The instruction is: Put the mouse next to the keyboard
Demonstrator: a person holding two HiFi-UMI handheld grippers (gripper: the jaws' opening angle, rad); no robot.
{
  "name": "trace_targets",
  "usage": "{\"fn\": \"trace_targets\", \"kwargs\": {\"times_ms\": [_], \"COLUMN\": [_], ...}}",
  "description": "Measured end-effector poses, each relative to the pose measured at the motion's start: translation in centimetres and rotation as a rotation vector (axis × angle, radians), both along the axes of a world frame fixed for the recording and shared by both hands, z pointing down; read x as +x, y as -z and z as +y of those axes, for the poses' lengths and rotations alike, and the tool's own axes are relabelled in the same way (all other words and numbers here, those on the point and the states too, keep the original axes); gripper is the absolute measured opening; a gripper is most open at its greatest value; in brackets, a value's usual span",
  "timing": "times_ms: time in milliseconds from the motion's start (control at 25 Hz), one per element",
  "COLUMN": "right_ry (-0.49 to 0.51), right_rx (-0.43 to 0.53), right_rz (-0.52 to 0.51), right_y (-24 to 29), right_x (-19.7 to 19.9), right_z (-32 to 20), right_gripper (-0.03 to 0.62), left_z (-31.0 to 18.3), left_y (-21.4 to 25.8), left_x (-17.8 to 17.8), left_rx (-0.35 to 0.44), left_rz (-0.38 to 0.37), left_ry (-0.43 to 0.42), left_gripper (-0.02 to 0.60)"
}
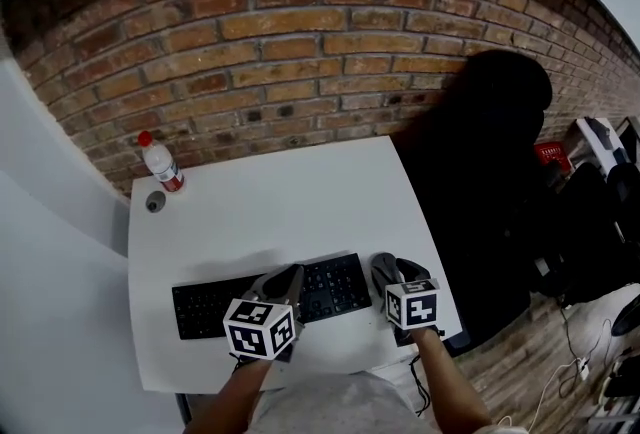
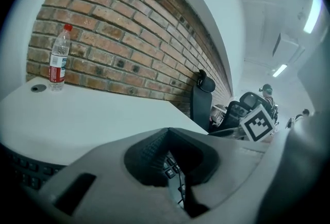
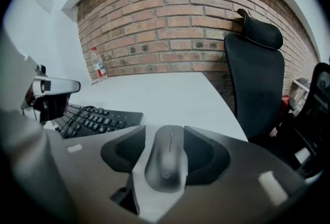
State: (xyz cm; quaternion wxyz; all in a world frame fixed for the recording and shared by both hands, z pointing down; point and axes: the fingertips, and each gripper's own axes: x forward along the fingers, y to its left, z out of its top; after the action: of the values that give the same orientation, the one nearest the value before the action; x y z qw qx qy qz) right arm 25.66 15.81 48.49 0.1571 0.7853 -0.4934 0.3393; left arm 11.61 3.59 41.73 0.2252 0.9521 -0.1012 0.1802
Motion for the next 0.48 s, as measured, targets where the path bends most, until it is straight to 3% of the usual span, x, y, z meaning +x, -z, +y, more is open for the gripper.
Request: {"fn": "trace_targets", "kwargs": {"times_ms": [480], "right_ry": [0.221], "right_rx": [0.302], "right_rz": [0.03], "right_y": [10.2], "right_x": [-5.2], "right_z": [-2.1], "right_gripper": [0.11], "left_z": [2.5], "left_y": [2.9], "left_x": [-0.8], "left_rx": [0.07], "left_rz": [0.019], "left_ry": [0.111], "left_gripper": [-0.015]}}
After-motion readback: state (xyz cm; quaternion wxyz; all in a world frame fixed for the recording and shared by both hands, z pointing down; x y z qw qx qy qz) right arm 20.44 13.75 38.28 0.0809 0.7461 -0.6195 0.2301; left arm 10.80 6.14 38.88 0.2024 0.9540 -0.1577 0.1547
